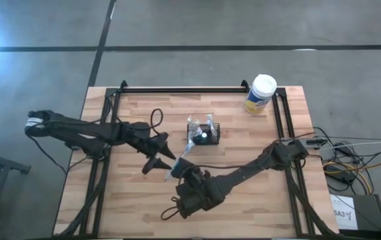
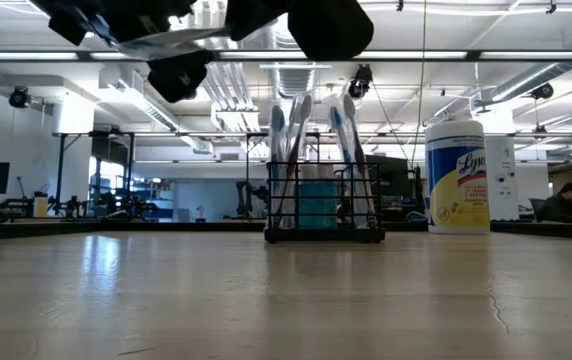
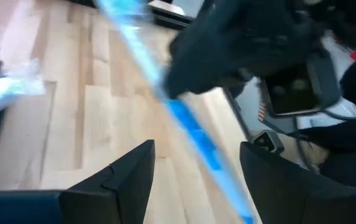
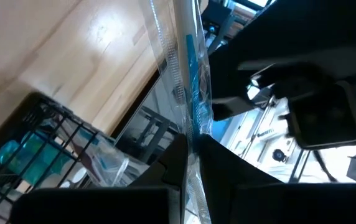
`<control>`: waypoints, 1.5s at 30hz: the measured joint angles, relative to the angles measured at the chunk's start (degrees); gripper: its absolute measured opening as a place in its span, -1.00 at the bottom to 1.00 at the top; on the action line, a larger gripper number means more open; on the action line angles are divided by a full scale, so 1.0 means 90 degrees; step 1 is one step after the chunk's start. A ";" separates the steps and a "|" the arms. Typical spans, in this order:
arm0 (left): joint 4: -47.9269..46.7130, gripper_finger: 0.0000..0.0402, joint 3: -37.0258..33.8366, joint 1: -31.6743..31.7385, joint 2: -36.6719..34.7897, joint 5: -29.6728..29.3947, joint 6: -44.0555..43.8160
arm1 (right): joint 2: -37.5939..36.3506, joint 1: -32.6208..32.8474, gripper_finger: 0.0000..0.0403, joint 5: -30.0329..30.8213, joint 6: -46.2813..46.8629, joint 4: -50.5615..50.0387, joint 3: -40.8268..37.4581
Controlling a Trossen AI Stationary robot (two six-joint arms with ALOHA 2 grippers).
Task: Pick & Place toothbrushing station
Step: Put the blue toothbrush into the black wire organizer
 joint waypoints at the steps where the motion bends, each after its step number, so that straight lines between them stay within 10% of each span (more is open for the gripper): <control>1: -0.0021 0.19 -0.0002 0.0029 0.0007 -0.0020 -0.0001 | 0.0000 0.0000 -0.86 -0.0001 -0.0065 0.0067 0.0000; 27: 0.0481 0.05 0.0105 0.0120 0.0523 0.0628 0.0056 | 0.0012 -0.0039 -0.86 -0.0030 -0.0797 0.1004 -0.0012; 37: 0.0349 -0.85 0.0126 0.0128 0.0559 0.0552 0.0665 | 0.0017 -0.0019 -0.85 -0.0028 0.0163 0.0983 -0.0015; 45: -0.0173 -0.90 0.0105 0.0130 0.0489 0.0155 0.1296 | -0.0123 0.0121 -0.79 -0.0522 0.1215 0.0325 -0.0017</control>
